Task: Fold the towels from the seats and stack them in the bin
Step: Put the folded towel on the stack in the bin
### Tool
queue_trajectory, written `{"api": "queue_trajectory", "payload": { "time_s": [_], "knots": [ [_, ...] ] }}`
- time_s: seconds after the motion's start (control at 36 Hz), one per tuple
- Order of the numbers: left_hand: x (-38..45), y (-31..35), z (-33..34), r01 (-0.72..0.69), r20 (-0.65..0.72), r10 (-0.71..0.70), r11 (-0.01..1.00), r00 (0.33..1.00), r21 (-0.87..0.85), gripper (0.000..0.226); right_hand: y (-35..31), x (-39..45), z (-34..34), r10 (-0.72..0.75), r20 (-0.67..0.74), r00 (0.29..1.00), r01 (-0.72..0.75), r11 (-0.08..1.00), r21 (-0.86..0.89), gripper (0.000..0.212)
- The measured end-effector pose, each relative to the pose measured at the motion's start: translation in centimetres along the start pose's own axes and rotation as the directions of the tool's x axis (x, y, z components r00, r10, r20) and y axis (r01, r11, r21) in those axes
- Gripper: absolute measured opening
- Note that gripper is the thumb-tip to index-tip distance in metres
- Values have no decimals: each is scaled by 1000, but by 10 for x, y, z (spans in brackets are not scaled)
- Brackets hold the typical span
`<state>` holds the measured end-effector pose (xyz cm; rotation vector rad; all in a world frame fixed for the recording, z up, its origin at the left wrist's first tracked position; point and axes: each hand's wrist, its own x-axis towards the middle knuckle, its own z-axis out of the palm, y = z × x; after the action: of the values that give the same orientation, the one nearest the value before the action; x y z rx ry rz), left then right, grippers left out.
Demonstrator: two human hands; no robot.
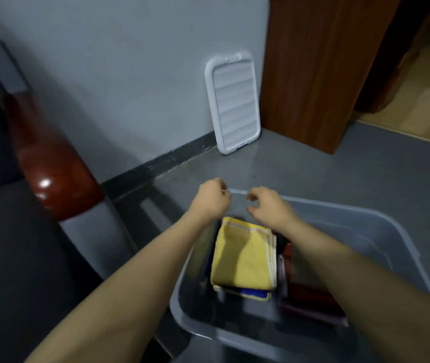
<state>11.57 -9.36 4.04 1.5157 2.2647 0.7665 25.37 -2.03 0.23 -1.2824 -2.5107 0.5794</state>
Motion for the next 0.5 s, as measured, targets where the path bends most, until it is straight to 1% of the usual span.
{"api": "queue_trajectory", "payload": {
  "time_s": [0.06, 0.17, 0.22, 0.31, 0.42, 0.5],
  "knots": [
    [-1, 11, -25, -8, -67, 4, 998, 998, -56, 22, -19, 6, -20, -27, -33, 999, 29, 997, 65, 24],
    [-5, 35, -86, -55, -193, 31, 991, 981, -119, 23, -65, 13, -66, -59, -176, 983, 94, 976, 194, 15],
    [-8, 44, -120, -89, -242, 56, 988, 969, -130, 23, -91, 15, -88, -93, -257, 962, 153, 963, 223, 11],
    [-13, 46, -168, -116, -321, 72, 986, 944, -121, 23, -128, 15, -111, -139, -332, 933, 229, 940, 251, 5],
    [-34, 31, -225, -120, -410, 83, 991, 908, -64, 24, -180, 14, -123, -201, -333, 921, 294, 920, 259, 6],
    [-58, 5, -263, -74, -479, 50, 997, 877, -31, 24, -227, 12, -119, -271, -319, 908, 357, 899, 255, 7]
  ]
}}
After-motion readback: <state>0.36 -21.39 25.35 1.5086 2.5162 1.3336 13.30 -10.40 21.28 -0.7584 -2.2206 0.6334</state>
